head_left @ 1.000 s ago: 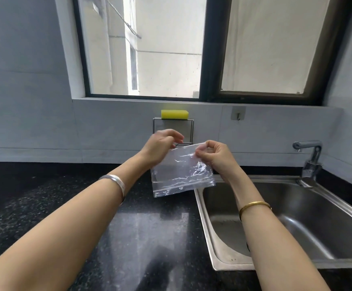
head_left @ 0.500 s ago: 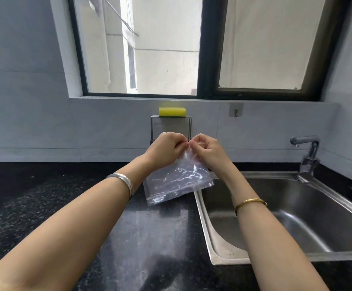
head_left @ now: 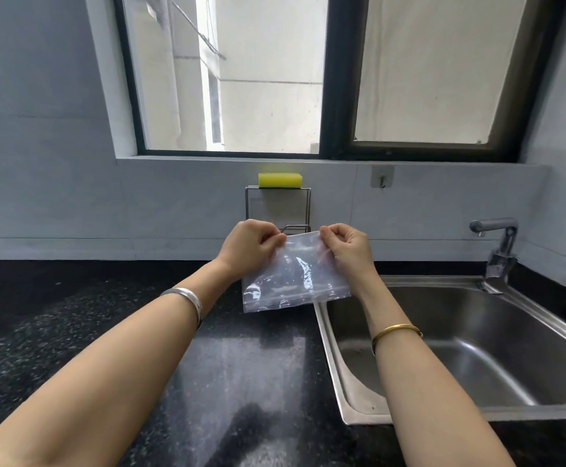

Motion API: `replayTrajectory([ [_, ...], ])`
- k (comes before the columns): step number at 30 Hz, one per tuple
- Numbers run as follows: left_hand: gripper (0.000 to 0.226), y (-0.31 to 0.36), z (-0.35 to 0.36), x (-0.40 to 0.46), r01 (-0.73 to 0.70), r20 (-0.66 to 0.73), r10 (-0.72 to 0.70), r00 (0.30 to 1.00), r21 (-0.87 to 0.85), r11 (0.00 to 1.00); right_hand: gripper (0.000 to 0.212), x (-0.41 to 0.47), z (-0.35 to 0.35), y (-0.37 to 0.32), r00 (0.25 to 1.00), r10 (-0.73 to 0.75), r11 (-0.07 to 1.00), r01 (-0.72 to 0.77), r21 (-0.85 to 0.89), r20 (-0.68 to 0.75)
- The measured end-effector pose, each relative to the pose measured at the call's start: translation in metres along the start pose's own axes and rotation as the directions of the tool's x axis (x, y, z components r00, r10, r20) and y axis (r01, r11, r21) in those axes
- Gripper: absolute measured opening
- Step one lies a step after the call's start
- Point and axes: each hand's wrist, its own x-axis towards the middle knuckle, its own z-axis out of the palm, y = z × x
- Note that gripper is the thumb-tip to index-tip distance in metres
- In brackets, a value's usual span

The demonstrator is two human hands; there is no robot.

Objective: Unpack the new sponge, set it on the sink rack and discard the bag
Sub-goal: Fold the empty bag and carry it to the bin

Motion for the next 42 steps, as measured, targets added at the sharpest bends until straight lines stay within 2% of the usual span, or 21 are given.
replayTrajectory([
  [1,0.021,-0.001,-0.002,0.0,0.0,-0.023,0.0,1.0,-0.026,1.0,0.021,-0.002,-0.002,0.0,0.995,0.065,0.995,-0.071,0.075,0.079],
  [3,0.018,-0.003,-0.007,0.0,-0.001,-0.049,-0.004,0.999,-0.098,0.995,0.016,-0.007,-0.005,0.002,0.947,0.163,0.974,-0.2,0.109,0.276],
  [5,0.017,-0.006,-0.008,0.0,0.005,-0.025,-0.008,1.0,-0.117,0.993,0.012,-0.012,-0.006,0.006,0.92,0.183,0.97,-0.227,0.091,0.347],
  [8,0.018,-0.008,-0.006,-0.003,0.084,-0.028,-0.093,0.995,-0.233,0.969,0.019,-0.011,-0.003,0.007,0.97,0.118,0.988,-0.137,0.074,0.213],
  [10,0.044,-0.008,-0.003,-0.005,0.208,-0.048,-0.243,0.969,-0.376,0.903,0.025,-0.008,-0.002,0.004,0.992,0.047,0.998,-0.052,0.038,0.118],
  [12,0.066,-0.008,0.002,-0.006,0.382,0.011,-0.433,0.901,-0.493,0.782,0.027,-0.006,0.0,0.002,0.998,-0.016,1.0,0.015,0.012,0.064],
  [13,0.065,-0.006,0.004,-0.007,0.466,0.088,-0.508,0.857,-0.553,0.69,0.027,-0.006,0.001,0.001,0.998,-0.043,0.999,0.043,0.004,0.04],
  [14,0.056,-0.002,0.007,-0.008,0.524,0.183,-0.539,0.822,-0.613,0.591,0.027,-0.006,0.002,0.001,0.997,-0.07,0.998,0.07,-0.003,0.013],
  [15,0.043,0.002,0.01,-0.01,0.543,0.229,-0.542,0.808,-0.647,0.536,0.028,-0.007,0.002,0.0,0.996,-0.093,0.996,0.093,-0.009,-0.012],
  [16,0.035,0.007,0.013,-0.01,0.531,0.21,-0.544,0.812,-0.652,0.541,0.028,-0.008,0.003,0.001,0.993,-0.11,0.994,0.109,-0.014,-0.033],
  [18,0.029,0.014,0.019,-0.009,0.444,0.071,-0.536,0.841,-0.656,0.61,0.028,-0.01,0.0,0.001,0.99,-0.128,0.992,0.126,-0.032,-0.064],
  [20,0.024,0.021,0.022,-0.008,0.342,-0.036,-0.501,0.864,-0.689,0.639,0.028,-0.012,-0.003,0.0,0.986,-0.139,0.99,0.136,-0.042,-0.089],
  [24,0.028,0.029,0.028,-0.008,0.235,-0.204,-0.421,0.884,-0.584,0.777,0.026,-0.018,-0.009,-0.011,0.988,-0.122,0.993,0.121,-0.012,-0.097],
  [26,0.027,0.034,0.031,-0.009,0.187,-0.255,-0.382,0.889,-0.559,0.808,0.024,-0.023,-0.016,-0.018,0.992,-0.089,0.996,0.09,0.012,-0.088],
  [30,0.029,0.048,0.042,-0.012,0.133,-0.289,-0.334,0.897,-0.545,0.828,0.02,-0.038,-0.038,-0.025,0.997,-0.005,1.0,0.003,-0.024,-0.079],
  [35,0.036,0.077,0.068,-0.014,0.106,-0.271,-0.302,0.914,-0.559,0.822,0.031,-0.06,-0.073,-0.031,0.951,-0.056,0.98,-0.006,-0.201,-0.304],
  [38,0.037,0.101,0.092,-0.018,0.103,-0.293,-0.299,0.908,-0.536,0.838,0.035,-0.081,-0.102,-0.04,0.92,-0.069,0.956,-0.05,-0.291,-0.386],
  [42,0.037,0.135,0.123,-0.025,0.097,-0.253,-0.273,0.928,-0.543,0.834,0.024,-0.111,-0.141,-0.053,0.883,-0.082,0.926,-0.103,-0.363,-0.462],
])
